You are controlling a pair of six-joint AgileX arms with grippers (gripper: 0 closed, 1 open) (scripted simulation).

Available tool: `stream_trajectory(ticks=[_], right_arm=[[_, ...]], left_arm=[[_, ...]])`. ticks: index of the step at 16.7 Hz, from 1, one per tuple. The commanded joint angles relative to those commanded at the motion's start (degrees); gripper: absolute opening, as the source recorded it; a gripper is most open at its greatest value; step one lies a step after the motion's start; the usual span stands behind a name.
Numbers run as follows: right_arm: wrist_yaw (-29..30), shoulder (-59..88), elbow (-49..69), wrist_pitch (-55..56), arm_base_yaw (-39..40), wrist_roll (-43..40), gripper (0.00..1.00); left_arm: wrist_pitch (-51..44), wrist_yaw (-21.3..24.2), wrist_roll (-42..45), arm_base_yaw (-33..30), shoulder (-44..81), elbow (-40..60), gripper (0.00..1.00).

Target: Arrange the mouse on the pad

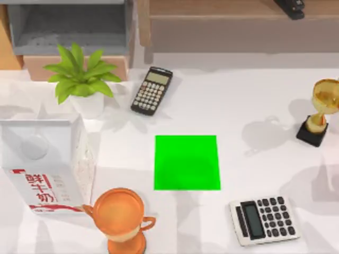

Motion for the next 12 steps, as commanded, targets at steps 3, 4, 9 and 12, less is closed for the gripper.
stream_trajectory(ticks=[3,4,9,12], right_arm=[[0.0,0.0,0.0,0.0,0.0,0.0,1.0],[0.0,0.0,0.0,0.0,0.0,0.0,1.0],[0.0,0.0,0.0,0.0,0.0,0.0,1.0],[0.0,0.0,0.0,0.0,0.0,0.0,1.0]], left_arm=[[-11.7,0.14,-4.0,4.99,17.36,10.71,1.0],[-15.99,0.48,-5.19,6.61,22.55,13.44,1.0],[-35.29,3.59,-9.53,13.62,42.58,22.55,1.0],[-41.86,5.43,-10.79,16.16,49.2,25.11,1.0]])
